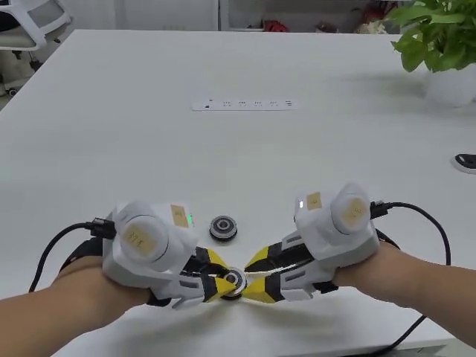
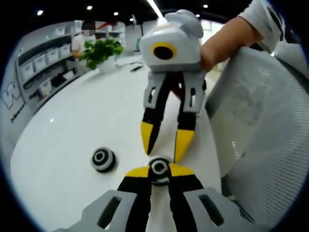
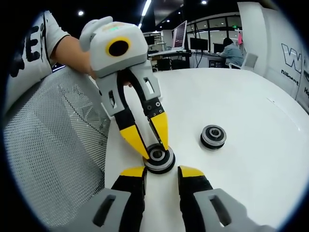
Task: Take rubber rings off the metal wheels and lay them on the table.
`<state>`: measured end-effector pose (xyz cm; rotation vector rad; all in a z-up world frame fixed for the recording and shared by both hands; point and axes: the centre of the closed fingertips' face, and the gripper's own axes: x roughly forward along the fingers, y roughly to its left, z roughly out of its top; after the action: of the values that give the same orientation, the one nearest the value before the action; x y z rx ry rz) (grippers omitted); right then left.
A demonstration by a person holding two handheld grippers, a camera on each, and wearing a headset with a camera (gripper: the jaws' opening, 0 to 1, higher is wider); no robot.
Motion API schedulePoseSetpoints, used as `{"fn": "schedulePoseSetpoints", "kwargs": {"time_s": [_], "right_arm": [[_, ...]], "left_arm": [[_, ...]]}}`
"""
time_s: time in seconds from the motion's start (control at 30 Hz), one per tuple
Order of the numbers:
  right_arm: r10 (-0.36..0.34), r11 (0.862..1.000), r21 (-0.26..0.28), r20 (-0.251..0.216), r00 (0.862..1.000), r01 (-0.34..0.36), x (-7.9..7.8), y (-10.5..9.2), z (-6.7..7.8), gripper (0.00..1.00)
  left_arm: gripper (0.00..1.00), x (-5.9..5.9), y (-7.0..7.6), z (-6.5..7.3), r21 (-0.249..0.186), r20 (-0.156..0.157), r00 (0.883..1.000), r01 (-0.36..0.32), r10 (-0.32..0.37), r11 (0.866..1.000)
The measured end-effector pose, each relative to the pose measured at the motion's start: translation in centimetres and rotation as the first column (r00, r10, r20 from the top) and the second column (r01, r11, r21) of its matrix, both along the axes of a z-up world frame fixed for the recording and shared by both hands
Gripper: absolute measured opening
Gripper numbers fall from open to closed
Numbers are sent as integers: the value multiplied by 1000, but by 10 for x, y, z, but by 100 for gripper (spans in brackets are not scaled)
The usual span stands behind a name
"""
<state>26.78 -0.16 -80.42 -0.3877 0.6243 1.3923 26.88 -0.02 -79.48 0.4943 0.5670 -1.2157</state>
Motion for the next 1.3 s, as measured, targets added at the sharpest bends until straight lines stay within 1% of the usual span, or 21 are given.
{"fn": "schedulePoseSetpoints", "kwargs": {"time_s": [0.2,0.4,0.53,0.63,0.87,1.1,1.3], "right_arm": [[-18,1000,6,-27,999,18,-1,4,-3,25],[-24,1000,9,-35,999,25,-2,6,-4,26],[-15,1000,5,-34,999,15,-4,7,-4,23],[-19,1000,10,-47,999,19,-4,6,-4,23],[-14,1000,8,-62,998,15,-6,1,-4,17],[-7,1000,-3,-54,999,7,-6,0,-4,13],[-6,1000,-12,-52,999,5,-5,-3,-5,7]], "left_arm": [[13,0,0,0,1,0,1000,-1,1,1000],[13,0,0,0,1,1,1000,-2,2,1000],[13,0,0,0,0,0,1000,-2,2,1000],[13,0,0,0,0,0,1000,-2,2,1000],[13,0,0,0,-2,-1,1000,-5,5,1000],[13,-1,0,0,-1,-2,1000,-9,9,1000],[13,0,0,0,-2,-2,1000,-10,10,1000]]}}
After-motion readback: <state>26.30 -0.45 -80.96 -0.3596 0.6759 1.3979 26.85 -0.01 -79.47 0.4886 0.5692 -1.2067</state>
